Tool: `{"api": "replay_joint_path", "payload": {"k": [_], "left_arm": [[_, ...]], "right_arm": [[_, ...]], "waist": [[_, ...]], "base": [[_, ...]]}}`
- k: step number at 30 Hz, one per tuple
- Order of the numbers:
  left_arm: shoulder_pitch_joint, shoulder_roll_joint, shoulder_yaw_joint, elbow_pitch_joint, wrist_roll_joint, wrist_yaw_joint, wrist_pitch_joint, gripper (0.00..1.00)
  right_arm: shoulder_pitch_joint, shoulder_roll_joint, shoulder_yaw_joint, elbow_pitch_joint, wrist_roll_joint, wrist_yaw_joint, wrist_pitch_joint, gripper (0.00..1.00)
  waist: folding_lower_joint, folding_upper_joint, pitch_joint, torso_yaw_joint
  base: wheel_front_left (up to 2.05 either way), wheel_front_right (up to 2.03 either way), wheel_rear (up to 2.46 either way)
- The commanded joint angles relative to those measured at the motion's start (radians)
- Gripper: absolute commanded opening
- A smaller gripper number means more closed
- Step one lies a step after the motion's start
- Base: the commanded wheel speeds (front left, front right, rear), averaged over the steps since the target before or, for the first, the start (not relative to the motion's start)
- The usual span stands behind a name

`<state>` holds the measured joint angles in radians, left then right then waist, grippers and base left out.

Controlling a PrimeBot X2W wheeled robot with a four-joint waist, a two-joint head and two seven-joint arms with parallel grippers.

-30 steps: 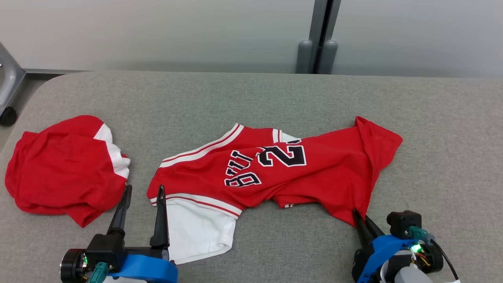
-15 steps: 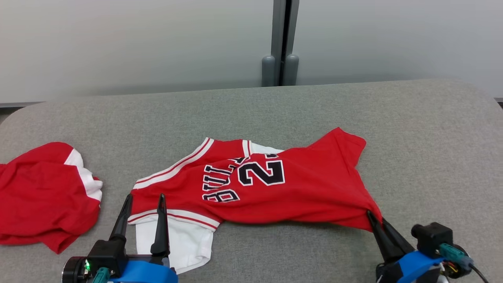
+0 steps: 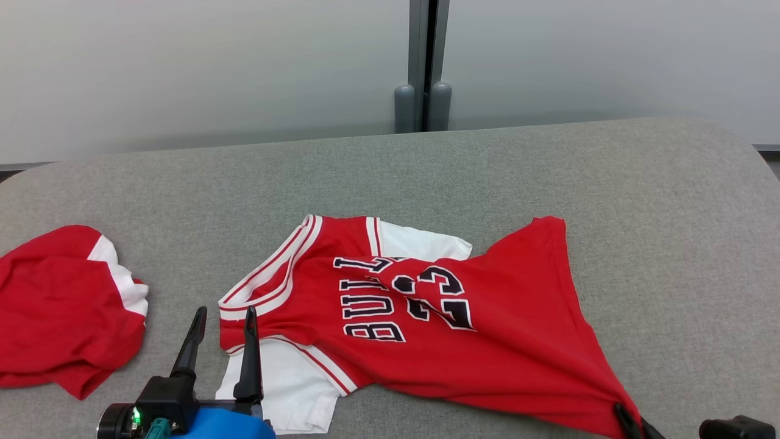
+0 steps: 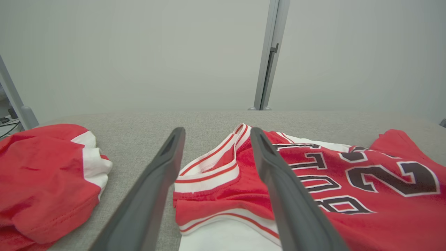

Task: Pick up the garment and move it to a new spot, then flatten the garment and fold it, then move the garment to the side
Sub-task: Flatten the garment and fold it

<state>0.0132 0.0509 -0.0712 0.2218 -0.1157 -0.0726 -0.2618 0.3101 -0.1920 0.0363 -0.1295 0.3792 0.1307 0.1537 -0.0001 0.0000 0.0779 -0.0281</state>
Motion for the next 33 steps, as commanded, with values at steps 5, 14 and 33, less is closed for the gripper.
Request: {"api": "replay_joint_path", "payload": {"k": [5, 14, 33], "left_arm": [[-0.014, -0.001, 0.009, 0.005, 0.000, -0.005, -0.005, 1.00], [-0.002, -0.001, 0.020, 0.001, 0.002, -0.008, -0.005, 1.00], [-0.079, -0.001, -0.021, -0.006, -0.001, -0.008, -0.005, 1.00]], "right_arm": [[0.031, 0.009, -0.014, 0.007, -0.011, 0.000, 0.005, 1.00], [-0.082, -0.012, -0.080, -0.009, -0.066, 0.000, -0.073, 1.00], [-0.641, -0.131, -0.018, 0.339, -0.157, 0.000, -0.026, 1.00]], "waist": [[0.0001, 0.0000, -0.006, 0.007], [0.0001, 0.0000, -0.009, 0.016], [0.0001, 0.0000, 0.090, 0.107]], "base": [[0.00, 0.00, 0.00], [0.00, 0.00, 0.00], [0.00, 0.00, 0.00]]}}
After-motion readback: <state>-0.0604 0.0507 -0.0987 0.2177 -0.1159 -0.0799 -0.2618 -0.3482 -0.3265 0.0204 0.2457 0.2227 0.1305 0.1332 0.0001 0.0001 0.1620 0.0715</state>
